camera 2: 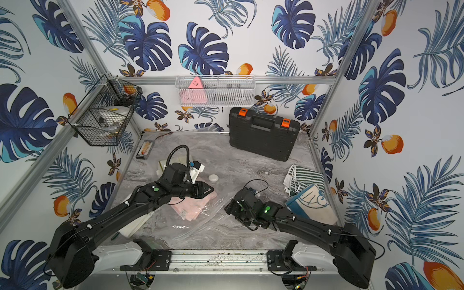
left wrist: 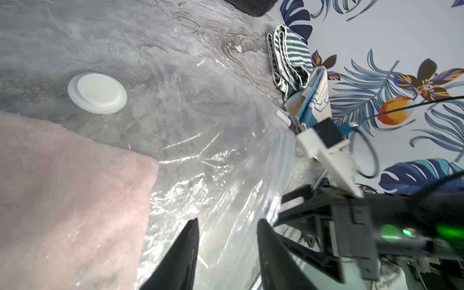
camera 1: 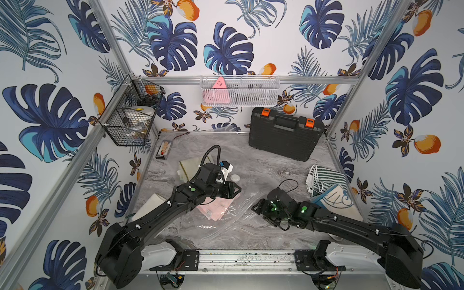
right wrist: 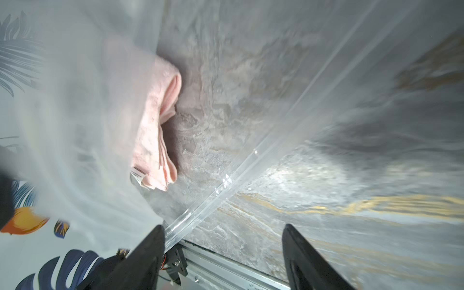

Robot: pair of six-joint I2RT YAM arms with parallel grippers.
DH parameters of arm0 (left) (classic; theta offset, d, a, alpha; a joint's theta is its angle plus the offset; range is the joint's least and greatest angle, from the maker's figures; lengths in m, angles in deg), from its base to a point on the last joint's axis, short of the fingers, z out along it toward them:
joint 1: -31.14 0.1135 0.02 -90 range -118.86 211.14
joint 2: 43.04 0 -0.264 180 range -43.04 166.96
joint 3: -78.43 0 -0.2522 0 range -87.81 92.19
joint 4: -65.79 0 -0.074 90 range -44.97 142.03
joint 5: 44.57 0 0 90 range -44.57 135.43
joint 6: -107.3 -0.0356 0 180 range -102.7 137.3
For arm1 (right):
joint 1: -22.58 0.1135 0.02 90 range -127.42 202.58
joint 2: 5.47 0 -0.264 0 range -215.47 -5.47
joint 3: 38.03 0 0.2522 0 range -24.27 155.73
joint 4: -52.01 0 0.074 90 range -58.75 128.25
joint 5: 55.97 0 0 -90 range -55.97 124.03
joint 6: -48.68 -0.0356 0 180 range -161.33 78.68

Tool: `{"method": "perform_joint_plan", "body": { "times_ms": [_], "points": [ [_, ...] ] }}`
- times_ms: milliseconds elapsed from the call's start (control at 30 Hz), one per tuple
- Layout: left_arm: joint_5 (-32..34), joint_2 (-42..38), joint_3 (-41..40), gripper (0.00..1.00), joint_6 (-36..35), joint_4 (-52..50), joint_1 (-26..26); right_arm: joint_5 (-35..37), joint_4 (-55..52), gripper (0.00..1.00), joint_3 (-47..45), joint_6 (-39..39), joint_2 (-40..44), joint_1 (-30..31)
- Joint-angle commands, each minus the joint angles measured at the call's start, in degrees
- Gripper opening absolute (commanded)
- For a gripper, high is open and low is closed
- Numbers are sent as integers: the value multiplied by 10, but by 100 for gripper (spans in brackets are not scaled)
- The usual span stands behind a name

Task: Place the folded towel into the vacuum bag
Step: Place the towel in the vacuum bag.

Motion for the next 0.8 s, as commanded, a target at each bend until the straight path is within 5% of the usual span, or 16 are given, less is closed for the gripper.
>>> {"method": "perform_joint_plan", "body": {
  "times_ms": [0,133,300,567,767],
  "points": [
    [38,34,8,43,17,66,-1,70,-231,71,69,113,35,-36],
    [65,97,19,42,13,89,-16,64,-296,68,164,233,22,-99],
    [127,180,49,41,14,100,-34,-14,-272,65,281,350,-167,-146],
    [180,307,83,36,12,83,-50,-74,-140,61,341,347,-369,-151],
    [231,296,67,36,4,-7,-53,-66,-104,61,286,349,-416,-168]
  ]
}}
